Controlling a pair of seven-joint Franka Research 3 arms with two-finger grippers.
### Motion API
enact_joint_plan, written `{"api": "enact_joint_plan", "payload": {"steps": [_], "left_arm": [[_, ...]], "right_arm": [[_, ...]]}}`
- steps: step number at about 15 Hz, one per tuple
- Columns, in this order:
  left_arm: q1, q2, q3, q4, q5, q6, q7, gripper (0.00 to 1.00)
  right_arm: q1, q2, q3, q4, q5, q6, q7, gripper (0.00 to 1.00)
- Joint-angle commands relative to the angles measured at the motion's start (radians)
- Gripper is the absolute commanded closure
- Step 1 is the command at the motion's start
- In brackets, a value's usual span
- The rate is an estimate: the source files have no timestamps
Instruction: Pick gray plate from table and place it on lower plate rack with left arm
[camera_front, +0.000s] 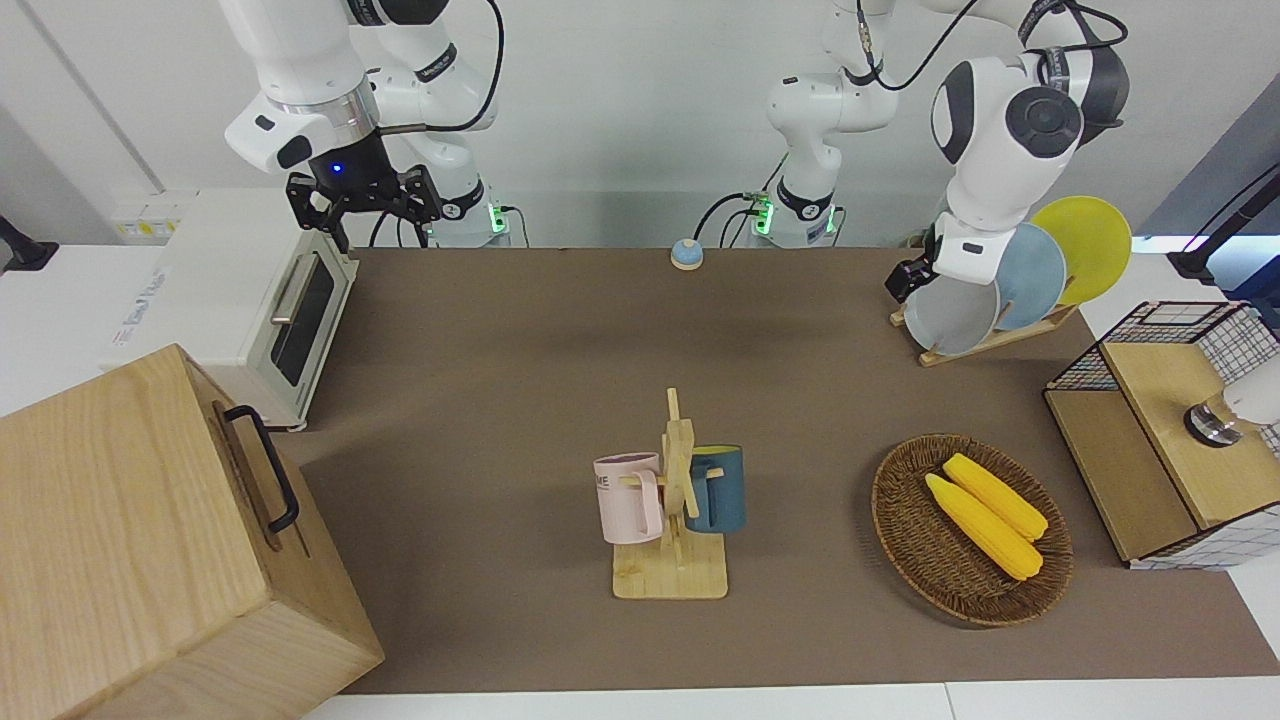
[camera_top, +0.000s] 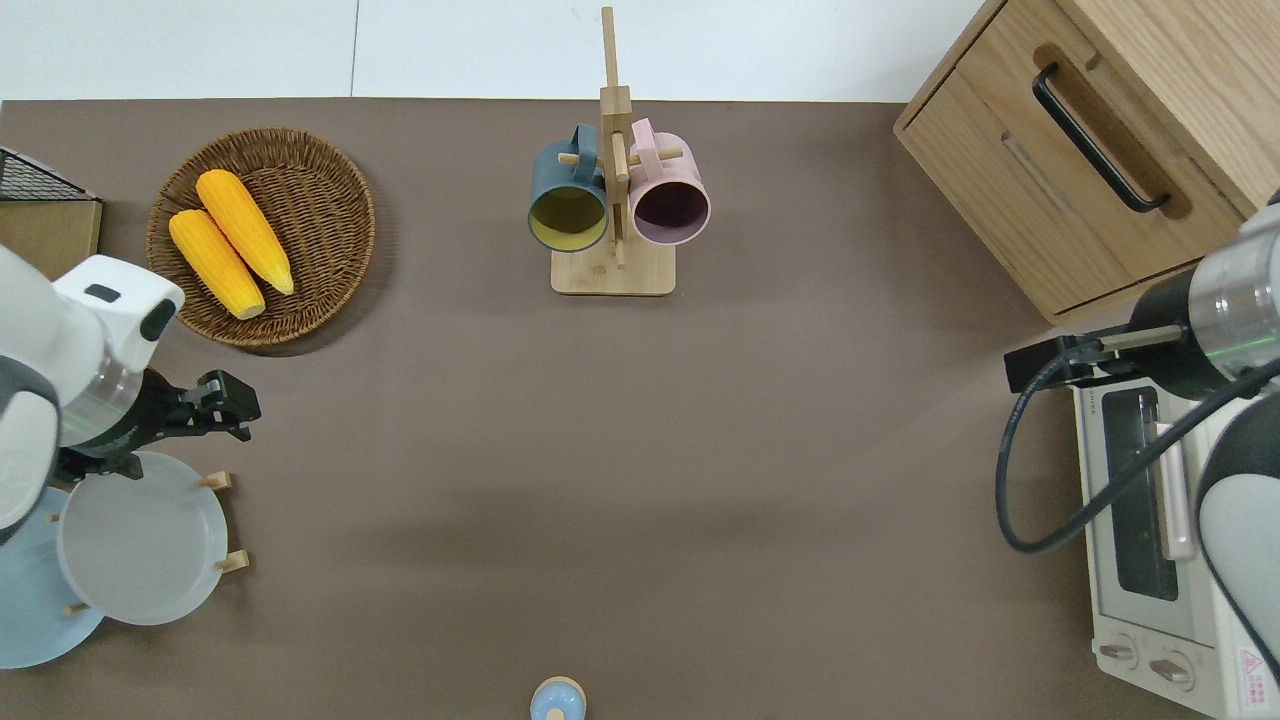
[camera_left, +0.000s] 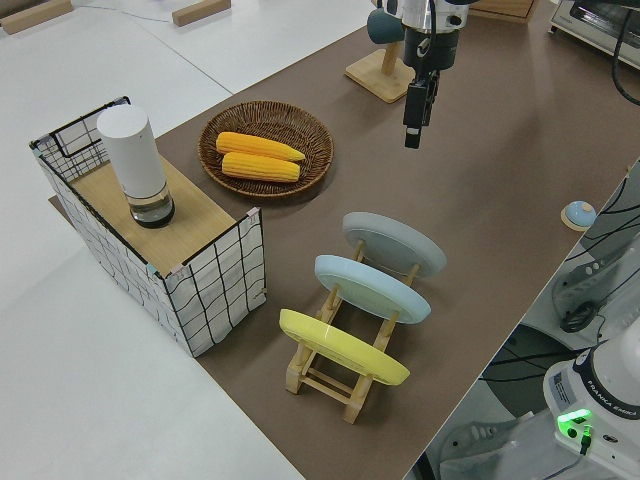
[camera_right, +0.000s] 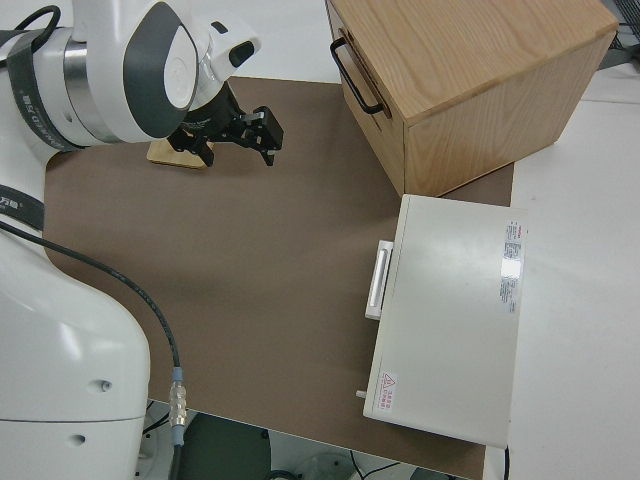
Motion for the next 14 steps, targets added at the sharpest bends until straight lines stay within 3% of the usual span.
{"api": "enact_joint_plan", "payload": {"steps": [1, 6, 10, 14], "left_arm": [[0.002, 0.028, 0.061, 0.168, -0.143, -0.018, 0.024, 0.01], [0.014, 0.026, 0.100, 0.292, -0.149, -0.070, 0.158, 0.01], [0.031, 0.016, 0.124, 0.340, -0.148, -0.182, 0.425, 0.01], [0.030, 0.016, 0.138, 0.362, -0.149, -0.208, 0.449, 0.00]], "right_arm": [[-0.019, -0.001, 0.017, 0.009, -0.001, -0.014, 0.012, 0.017], [-0.019, -0.003, 0.017, 0.009, -0.001, -0.014, 0.012, 0.017], [-0.019, -0.003, 0.016, 0.009, -0.001, -0.014, 0.012, 0.017], [-0.019, -0.001, 0.017, 0.009, -0.001, -0.014, 0.012, 0.017]]}}
